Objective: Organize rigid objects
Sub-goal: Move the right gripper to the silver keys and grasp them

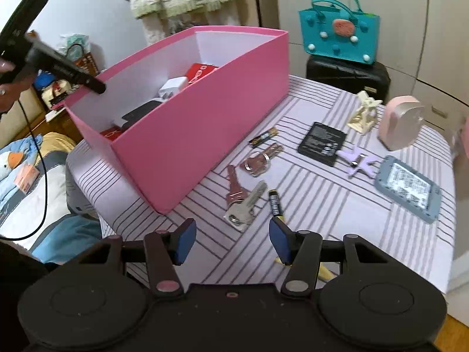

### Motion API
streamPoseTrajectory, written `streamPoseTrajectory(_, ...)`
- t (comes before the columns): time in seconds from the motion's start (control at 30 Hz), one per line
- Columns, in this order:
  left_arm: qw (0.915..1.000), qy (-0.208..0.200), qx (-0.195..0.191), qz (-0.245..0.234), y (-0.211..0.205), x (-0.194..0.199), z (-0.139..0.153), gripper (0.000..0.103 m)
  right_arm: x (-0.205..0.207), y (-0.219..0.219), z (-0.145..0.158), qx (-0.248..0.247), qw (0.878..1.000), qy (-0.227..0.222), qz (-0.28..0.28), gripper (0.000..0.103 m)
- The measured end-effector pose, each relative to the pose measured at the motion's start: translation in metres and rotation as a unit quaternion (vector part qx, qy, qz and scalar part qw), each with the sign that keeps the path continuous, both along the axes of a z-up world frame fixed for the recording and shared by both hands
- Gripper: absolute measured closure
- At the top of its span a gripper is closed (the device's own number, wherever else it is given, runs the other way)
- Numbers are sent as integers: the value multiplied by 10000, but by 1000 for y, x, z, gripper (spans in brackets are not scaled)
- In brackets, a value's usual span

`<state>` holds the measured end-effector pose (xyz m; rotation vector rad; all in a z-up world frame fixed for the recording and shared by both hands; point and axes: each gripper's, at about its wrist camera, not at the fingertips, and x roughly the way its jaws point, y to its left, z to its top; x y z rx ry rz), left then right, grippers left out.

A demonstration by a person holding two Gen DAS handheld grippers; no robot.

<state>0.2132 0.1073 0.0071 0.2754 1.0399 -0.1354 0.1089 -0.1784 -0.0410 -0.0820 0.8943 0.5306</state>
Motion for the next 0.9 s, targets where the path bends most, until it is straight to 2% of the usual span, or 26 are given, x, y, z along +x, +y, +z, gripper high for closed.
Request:
streamPoseTrajectory(0.13,9999,-49,142,26,-6,-3,0,95,1,10,-15,-56,9999,-43,111,46)
streamPoseTrajectory(0.33,10000,-15,86,2,-5,-3,1,95,10,24,-31,-324,9991,-252,103,53)
streamPoseTrajectory(0.4,10000,5,75,-29,-3,-1,0,96,12,26,-32,-392,9985,-384,39,63)
streamPoseTrajectory(0.43,10000,28,44,-17,-1,0,0,96,14,27,-33,-380,9984,-419,-5,74)
streamPoseTrajectory(0.6,10000,26,30,-6,0,1,-2,96,24,16,-29,-86,9988,-365,-307,74)
streamPoseTrajectory(0.77,9999,-35,56,-86,-3,0,-2,96,38,-2,-22,333,9978,31,-573,74)
streamPoseTrajectory(0.9,9999,-70,40,-109,-3,-1,-1,96,43,-7,-19,473,9965,221,-655,74)
